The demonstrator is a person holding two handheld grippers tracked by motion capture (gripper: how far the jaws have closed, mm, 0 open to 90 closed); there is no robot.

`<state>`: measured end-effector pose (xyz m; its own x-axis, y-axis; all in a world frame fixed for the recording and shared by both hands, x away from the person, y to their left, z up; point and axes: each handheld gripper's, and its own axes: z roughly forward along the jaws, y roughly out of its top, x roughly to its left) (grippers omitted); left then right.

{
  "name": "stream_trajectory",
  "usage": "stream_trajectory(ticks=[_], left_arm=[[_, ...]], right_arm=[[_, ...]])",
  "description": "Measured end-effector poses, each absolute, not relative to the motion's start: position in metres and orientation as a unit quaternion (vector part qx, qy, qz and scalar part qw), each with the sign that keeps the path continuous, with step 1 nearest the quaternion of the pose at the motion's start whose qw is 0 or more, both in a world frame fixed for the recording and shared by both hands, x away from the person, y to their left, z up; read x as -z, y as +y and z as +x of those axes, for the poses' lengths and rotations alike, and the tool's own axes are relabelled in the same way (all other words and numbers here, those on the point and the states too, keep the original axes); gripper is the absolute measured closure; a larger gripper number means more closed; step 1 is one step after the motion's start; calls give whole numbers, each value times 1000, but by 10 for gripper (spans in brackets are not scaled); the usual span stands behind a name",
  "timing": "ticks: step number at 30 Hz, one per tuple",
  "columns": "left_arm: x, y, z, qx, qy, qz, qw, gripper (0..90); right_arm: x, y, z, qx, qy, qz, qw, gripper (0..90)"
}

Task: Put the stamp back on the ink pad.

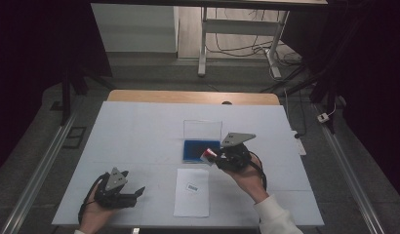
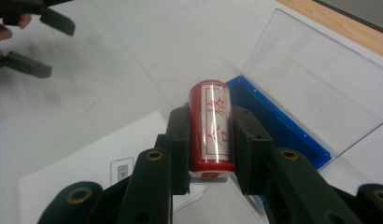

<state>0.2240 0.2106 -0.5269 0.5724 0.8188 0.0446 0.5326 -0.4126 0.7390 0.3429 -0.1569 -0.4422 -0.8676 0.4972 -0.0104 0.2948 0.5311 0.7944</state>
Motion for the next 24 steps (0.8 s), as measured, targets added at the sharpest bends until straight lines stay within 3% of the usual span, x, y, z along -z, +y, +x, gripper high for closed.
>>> stream_trajectory(ticks=[10, 24], left_arm=[[528, 211, 225, -203, 417, 814, 350, 191], [529, 209, 224, -205, 419, 814, 347, 191]], right_arm=[[440, -152, 368, -432, 857, 240, 142, 700], [464, -143, 395, -404, 868, 259, 131, 700]])
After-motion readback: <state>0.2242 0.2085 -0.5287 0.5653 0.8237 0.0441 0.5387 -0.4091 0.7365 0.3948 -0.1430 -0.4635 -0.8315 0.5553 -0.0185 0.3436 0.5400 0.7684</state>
